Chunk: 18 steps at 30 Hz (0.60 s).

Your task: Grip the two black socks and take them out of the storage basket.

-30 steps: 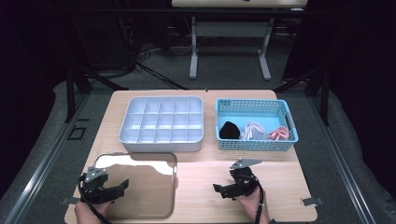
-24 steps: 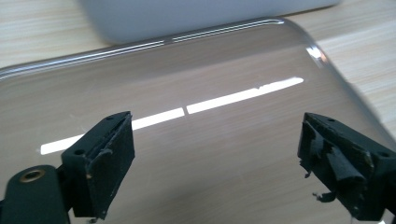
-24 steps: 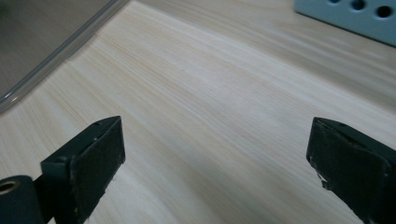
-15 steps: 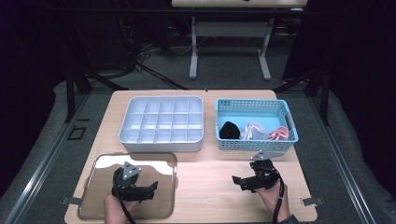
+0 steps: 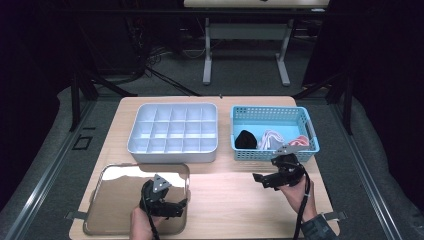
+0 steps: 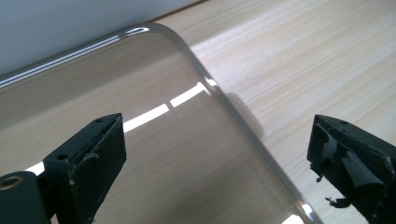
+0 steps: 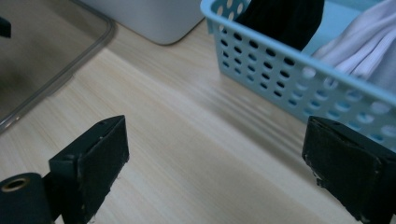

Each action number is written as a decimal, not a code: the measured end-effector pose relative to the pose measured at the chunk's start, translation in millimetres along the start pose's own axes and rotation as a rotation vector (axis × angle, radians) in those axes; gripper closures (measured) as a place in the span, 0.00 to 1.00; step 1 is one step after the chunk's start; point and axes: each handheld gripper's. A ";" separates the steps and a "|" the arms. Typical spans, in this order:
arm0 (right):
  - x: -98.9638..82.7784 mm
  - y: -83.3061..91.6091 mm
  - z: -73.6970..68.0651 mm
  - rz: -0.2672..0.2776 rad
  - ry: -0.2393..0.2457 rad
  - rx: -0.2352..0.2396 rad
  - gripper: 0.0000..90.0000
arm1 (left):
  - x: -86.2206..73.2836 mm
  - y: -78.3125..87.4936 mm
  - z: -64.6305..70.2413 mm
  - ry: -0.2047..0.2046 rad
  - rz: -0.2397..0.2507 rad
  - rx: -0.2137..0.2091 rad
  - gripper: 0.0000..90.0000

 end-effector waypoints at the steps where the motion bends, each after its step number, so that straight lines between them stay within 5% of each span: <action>1: 12.5 1.3 3.0 0.003 0.005 -0.013 0.08 | 1.1 -3.9 3.9 -0.012 -0.009 -0.003 0.04; 10: 58.6 -22.6 12.5 -0.015 0.025 -0.021 0.10 | 2.5 -9.3 7.9 -0.025 -0.004 -0.026 0.03; 18: 92.5 -72.8 28.3 -0.110 -0.014 -0.021 0.15 | 1.5 -7.0 4.8 -0.029 -0.013 -0.028 0.03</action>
Point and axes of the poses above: each handheld gripper's, and its own axes: y roughly backward along the jaws, x roughly out of its top, z roughly to its right, and after that the axes turned 10 degrees about -x, right-handed
